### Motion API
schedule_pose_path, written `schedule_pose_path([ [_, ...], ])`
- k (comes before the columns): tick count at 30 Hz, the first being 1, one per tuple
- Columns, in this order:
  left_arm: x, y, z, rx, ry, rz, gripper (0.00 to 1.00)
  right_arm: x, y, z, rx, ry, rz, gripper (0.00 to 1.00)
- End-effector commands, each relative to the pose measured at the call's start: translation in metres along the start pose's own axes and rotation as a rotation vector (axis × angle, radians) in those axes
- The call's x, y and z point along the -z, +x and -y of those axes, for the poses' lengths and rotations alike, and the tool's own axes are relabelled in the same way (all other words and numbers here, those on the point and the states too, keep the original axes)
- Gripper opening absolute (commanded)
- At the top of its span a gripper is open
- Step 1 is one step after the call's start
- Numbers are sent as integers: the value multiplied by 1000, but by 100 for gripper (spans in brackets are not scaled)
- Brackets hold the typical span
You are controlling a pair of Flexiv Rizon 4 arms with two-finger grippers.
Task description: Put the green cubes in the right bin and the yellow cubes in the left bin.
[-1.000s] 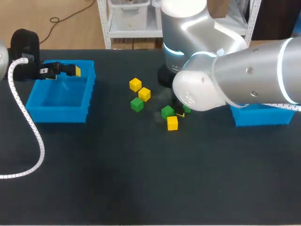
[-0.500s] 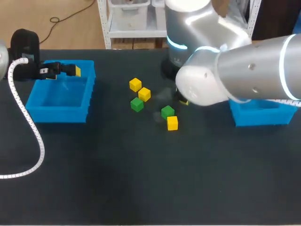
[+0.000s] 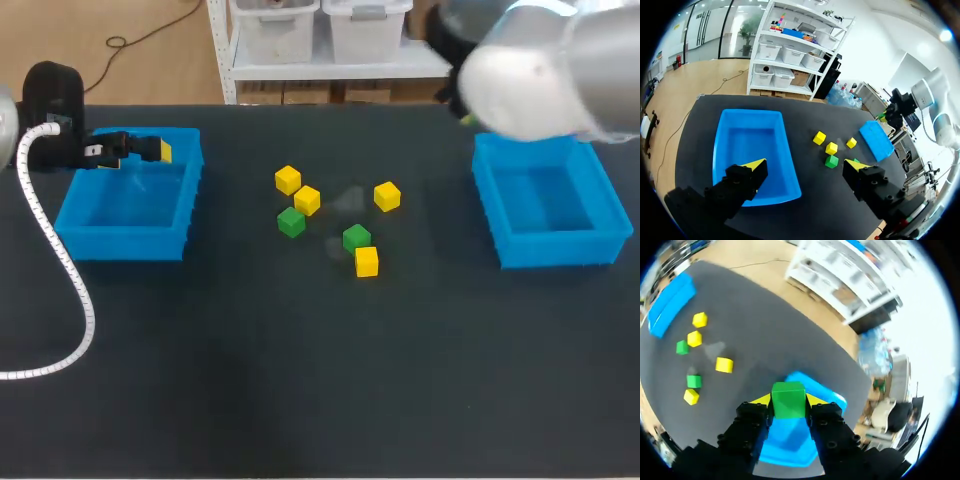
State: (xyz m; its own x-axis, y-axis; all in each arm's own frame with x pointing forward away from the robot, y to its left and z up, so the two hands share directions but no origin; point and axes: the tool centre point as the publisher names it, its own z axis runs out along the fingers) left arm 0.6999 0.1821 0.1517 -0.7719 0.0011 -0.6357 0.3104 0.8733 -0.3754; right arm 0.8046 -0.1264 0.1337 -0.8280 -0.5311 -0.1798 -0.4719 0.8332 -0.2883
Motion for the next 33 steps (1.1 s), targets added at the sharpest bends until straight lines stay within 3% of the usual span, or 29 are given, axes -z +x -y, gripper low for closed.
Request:
schedule_pose_path([
  [1, 0, 1, -2, -2, 12, 7, 100, -9, 57, 19, -180, 24, 96, 0],
  [9, 0, 1, -2, -2, 12, 7, 100, -52, 104, 26, -261, 2, -53, 0],
  [10, 0, 1, -2, -2, 12, 7, 100, -53, 106, 25, -263, 22, -64, 19],
  [11, 0, 1, -2, -2, 12, 7, 100, -53, 106, 24, -265, 23, -69, 100],
  [15, 0, 1, -2, -2, 12, 7, 100, -40, 95, 20, -241, 53, -57, 100],
  [22, 0, 1, -2, -2, 12, 7, 100, -1, 53, -7, -158, 93, -10, 100],
  [27, 0, 1, -2, -2, 12, 7, 100, 24, 28, -49, -143, 72, 12, 100],
  [33, 0, 1, -2, -2, 12, 7, 100, 29, 17, -110, -160, -43, -19, 100],
])
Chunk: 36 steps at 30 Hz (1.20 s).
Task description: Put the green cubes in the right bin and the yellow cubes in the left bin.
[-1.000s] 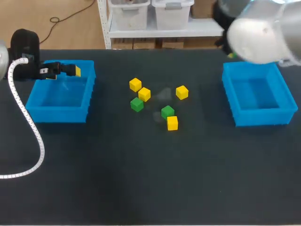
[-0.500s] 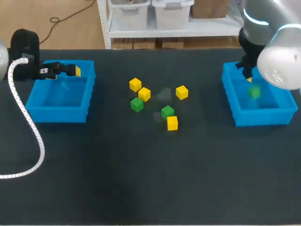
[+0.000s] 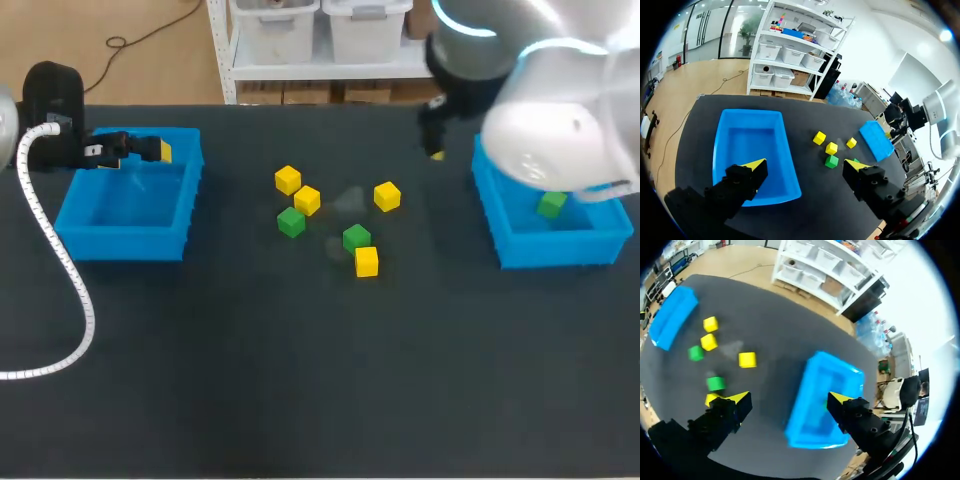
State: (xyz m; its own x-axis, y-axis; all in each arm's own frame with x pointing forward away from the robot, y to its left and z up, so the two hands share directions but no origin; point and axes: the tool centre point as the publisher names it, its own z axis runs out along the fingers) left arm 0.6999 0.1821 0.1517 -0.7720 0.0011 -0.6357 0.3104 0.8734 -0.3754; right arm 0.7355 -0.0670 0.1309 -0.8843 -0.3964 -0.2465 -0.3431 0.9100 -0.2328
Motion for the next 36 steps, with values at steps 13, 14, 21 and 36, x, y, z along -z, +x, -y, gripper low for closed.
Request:
schedule_pose_path([
  [13, 0, 1, -2, -2, 12, 7, 100, -31, 0, -128, 45, -209, -114, 100],
  [14, 0, 1, -2, -2, 12, 7, 100, -36, -1, -130, 51, -223, -121, 100],
  [21, 0, 1, -2, -2, 12, 7, 100, -62, -3, -134, 82, -253, -179, 100],
  [36, 0, 1, -2, -2, 12, 7, 100, -83, 9, -145, 94, -260, -273, 100],
])
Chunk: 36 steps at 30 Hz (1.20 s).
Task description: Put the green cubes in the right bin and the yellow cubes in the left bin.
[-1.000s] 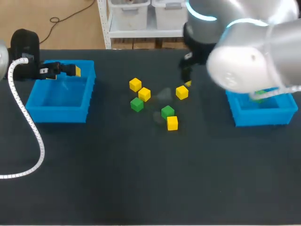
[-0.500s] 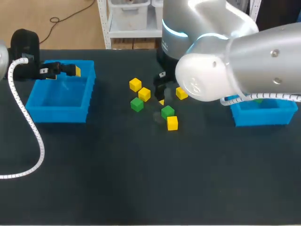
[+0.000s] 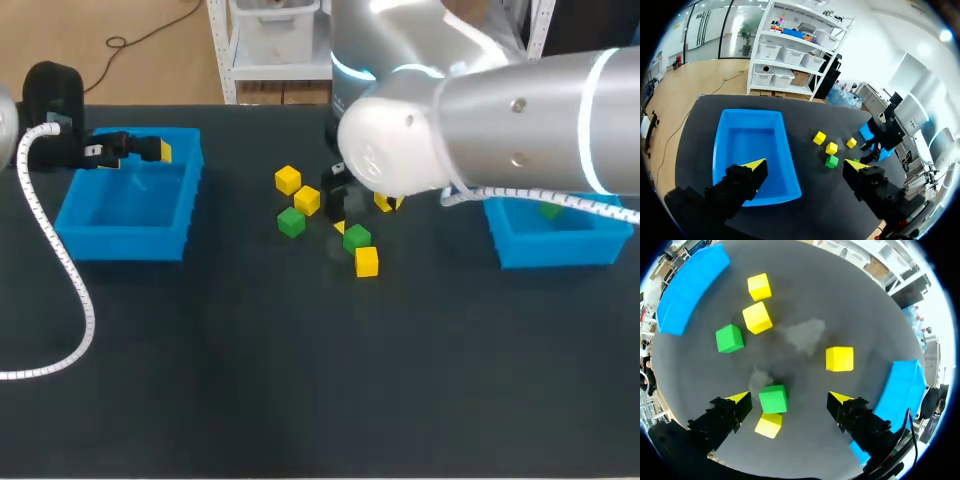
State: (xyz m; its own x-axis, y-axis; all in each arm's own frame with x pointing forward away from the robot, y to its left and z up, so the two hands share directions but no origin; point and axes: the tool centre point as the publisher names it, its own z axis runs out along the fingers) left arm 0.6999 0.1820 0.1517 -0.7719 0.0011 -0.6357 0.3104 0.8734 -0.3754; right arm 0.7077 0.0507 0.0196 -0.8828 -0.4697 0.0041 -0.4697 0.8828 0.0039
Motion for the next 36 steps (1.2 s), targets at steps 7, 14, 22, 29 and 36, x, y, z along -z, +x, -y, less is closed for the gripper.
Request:
schedule_pose_path([
  [7, 0, 1, -3, -2, 12, 7, 100, -18, 14, -8, 19, -16, -73, 100],
  [14, 0, 1, -3, -2, 12, 7, 100, -24, 9, -6, 38, -1, -81, 100],
  [22, 0, 1, -3, -2, 12, 7, 100, -27, 10, -6, 27, -21, -84, 27],
  [29, 0, 1, -3, -2, 12, 7, 100, -28, 10, -5, 18, -34, -82, 0],
  [36, 0, 1, -3, -2, 12, 7, 100, -27, 9, -4, 19, -45, -79, 0],
])
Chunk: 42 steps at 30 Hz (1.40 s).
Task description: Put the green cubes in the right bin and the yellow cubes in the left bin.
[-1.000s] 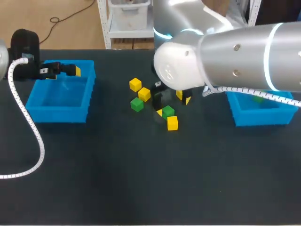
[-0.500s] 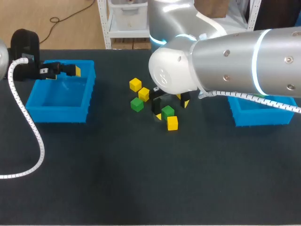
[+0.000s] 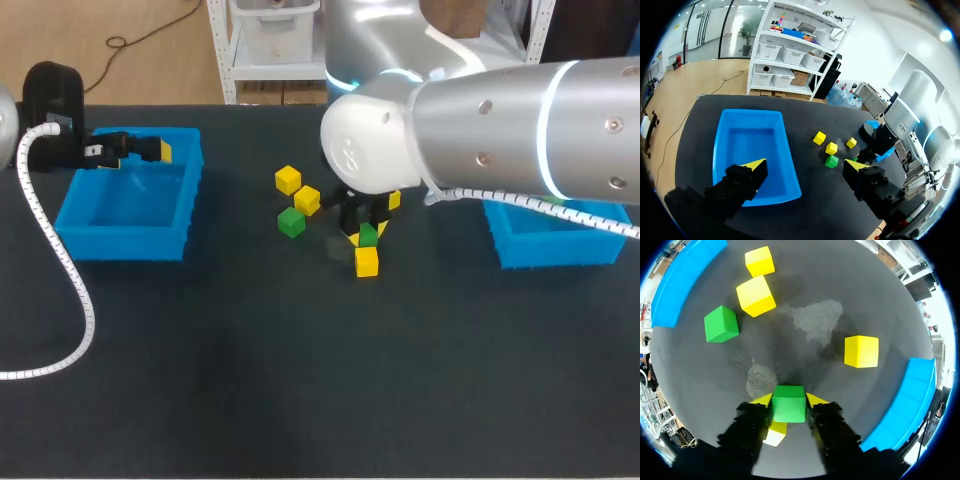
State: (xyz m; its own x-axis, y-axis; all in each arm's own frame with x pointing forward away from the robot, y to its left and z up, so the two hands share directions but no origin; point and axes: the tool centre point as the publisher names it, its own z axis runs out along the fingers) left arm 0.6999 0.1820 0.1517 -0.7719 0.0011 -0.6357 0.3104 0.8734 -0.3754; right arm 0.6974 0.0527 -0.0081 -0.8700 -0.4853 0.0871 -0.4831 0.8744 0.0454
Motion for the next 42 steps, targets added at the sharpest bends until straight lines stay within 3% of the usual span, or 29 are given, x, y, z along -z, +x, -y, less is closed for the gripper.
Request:
schedule_pose_path([
  [1, 0, 1, -2, -2, 12, 7, 100, 4, -2, 4, 2, -1, 15, 0],
  [4, 0, 1, -2, -2, 12, 7, 100, 30, -9, 14, -10, 4, 86, 0],
  [8, 0, 1, -2, -2, 12, 7, 100, 86, -17, 41, -48, 0, 244, 0],
  [12, -2, 3, -3, -2, 7, -2, 100, 137, -15, 87, -149, -12, 384, 0],
  [16, -6, 7, -3, -4, 0, -19, 100, 163, -1, 142, -296, 3, 463, 0],
  [20, -9, 10, -4, -2, -10, -36, 100, 162, 25, 189, -452, 3, 475, 0],
  [25, -14, 14, -7, 4, -20, -58, 100, 142, 64, 230, -620, 4, 442, 0],
  [30, -18, 17, -7, 6, -23, -72, 100, 114, 90, 243, -679, 14, 355, 0],
  [31, -18, 17, -7, 5, -23, -74, 100, 110, 91, 243, -681, 22, 337, 32],
  [32, -19, 18, -7, 5, -23, -76, 100, 107, 92, 243, -682, 22, 331, 100],
  [37, -19, 18, -7, 4, -26, -79, 100, 112, 80, 235, -643, 39, 331, 100],
  [42, -16, 15, -8, 7, -32, -66, 100, 128, 48, 203, -501, 64, 346, 100],
])
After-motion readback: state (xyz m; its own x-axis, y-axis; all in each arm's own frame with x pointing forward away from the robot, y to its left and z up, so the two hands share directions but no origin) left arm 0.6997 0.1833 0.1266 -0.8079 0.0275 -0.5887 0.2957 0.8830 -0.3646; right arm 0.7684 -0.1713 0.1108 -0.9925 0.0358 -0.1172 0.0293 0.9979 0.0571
